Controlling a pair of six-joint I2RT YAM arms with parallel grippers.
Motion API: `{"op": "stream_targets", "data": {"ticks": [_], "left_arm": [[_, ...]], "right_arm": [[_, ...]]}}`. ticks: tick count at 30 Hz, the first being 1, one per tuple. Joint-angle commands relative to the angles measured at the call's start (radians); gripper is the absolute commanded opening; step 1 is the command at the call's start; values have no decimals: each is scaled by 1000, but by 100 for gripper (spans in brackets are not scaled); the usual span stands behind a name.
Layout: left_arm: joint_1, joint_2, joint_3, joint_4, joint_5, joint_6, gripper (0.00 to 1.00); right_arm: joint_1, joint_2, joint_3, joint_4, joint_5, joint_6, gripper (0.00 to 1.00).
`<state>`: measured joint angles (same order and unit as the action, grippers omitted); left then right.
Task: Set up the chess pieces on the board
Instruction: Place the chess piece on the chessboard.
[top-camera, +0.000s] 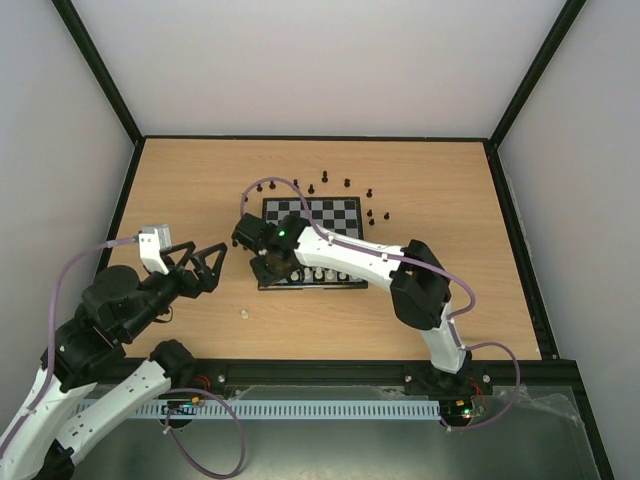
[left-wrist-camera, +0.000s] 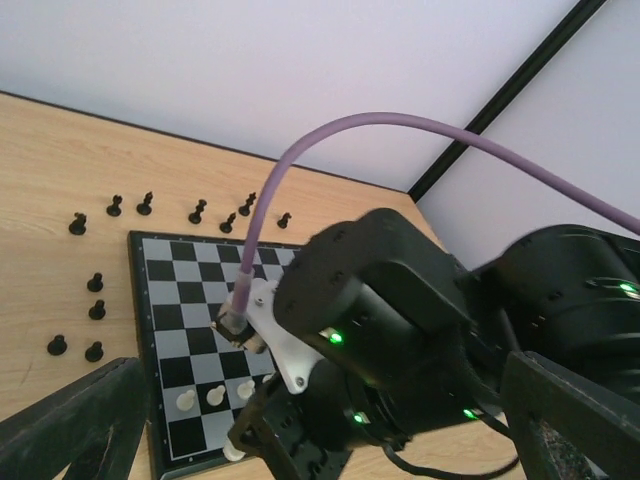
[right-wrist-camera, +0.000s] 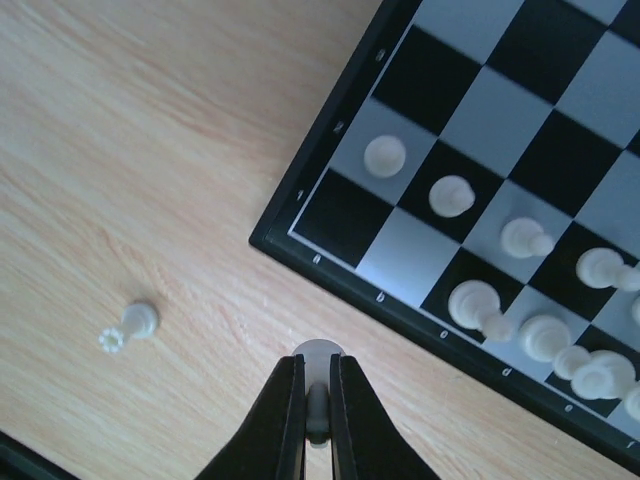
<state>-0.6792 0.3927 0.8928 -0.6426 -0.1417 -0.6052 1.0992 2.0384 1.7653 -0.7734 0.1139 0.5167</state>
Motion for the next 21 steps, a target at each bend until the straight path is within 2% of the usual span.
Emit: {"op": "stream_targets", "data": {"ticks": [1,12,21], "left_arm": [[6,-13,40,0,26,26,99],[5,-21,56,-9,54,39,99],[5,-21,54,-10,52,42,99]], "right_arm": [[-17,69,85,-141,36,60,3],[-40,157,200,-221,86,99,5],[-57,184,198,-212,88,97,7]]}}
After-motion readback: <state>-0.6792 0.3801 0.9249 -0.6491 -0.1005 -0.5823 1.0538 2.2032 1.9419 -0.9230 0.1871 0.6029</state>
